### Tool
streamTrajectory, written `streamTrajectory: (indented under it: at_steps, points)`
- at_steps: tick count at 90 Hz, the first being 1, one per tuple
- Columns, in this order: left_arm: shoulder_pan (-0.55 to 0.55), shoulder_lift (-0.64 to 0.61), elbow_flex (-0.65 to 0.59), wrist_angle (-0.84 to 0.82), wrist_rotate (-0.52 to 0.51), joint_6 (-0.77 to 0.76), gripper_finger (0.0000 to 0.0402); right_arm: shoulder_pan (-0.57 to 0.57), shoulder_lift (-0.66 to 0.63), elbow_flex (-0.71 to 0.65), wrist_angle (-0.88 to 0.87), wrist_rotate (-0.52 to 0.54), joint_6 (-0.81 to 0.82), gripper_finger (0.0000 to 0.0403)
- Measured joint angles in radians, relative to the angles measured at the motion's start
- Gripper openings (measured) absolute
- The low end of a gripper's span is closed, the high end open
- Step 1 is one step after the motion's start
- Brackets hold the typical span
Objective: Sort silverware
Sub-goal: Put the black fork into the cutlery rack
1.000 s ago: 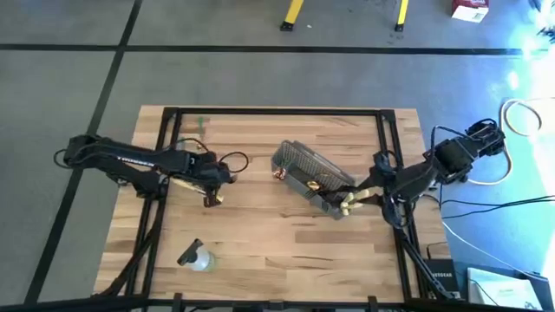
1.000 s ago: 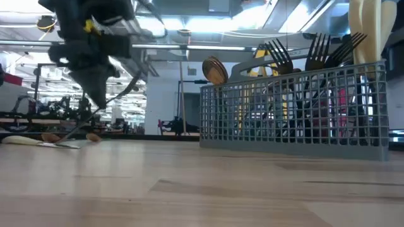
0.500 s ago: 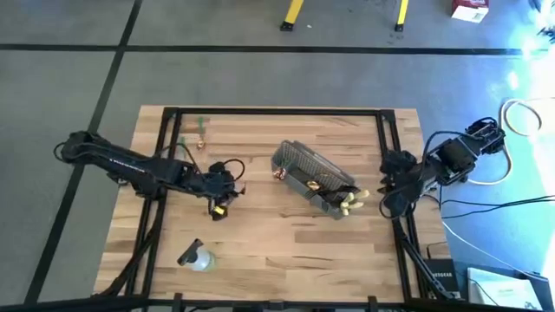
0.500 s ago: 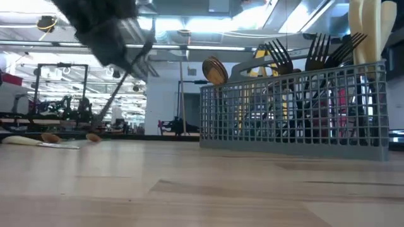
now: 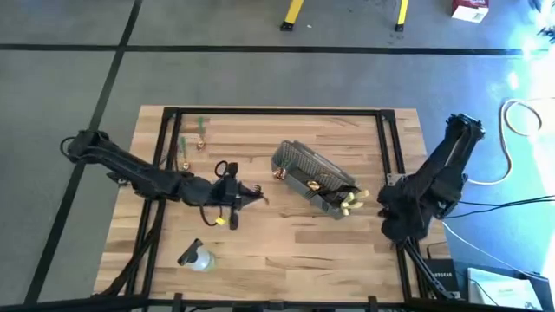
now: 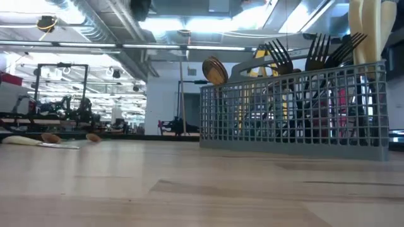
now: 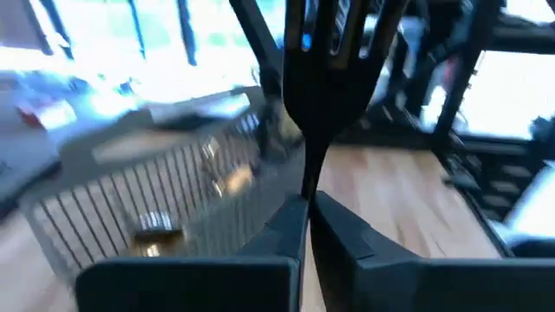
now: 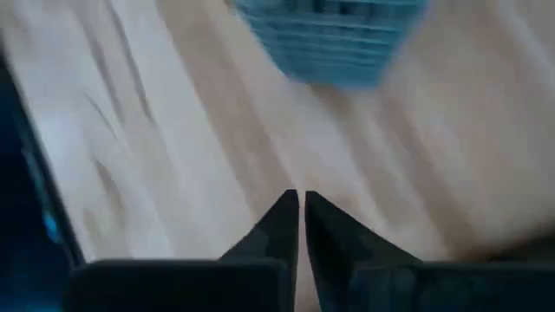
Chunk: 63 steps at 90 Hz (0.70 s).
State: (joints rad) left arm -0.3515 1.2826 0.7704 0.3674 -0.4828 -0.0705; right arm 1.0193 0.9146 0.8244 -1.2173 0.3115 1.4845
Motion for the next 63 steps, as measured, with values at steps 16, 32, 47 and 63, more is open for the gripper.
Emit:
streamTrajectory:
  at_steps: [16,32,47,63]
  points:
    - [0.006,0.195,0.029,0.413,-0.002,0.179,0.0000,0.108,0.032,-0.180,0.212,0.215,0.160,0.0002]
    - [0.042,0.371,0.184,0.436,-0.013,0.255,0.0000,0.118,0.116,-0.300,0.256,0.332,0.273,0.0000]
    - [0.070,0.525,0.378,0.450,-0.085,0.323,0.0000,0.090,0.195,-0.356,0.276,0.432,0.407,0.0000]
    - [0.095,0.642,0.532,0.454,-0.059,0.366,0.0000,0.047,0.279,-0.364,0.375,0.527,0.383,0.0000]
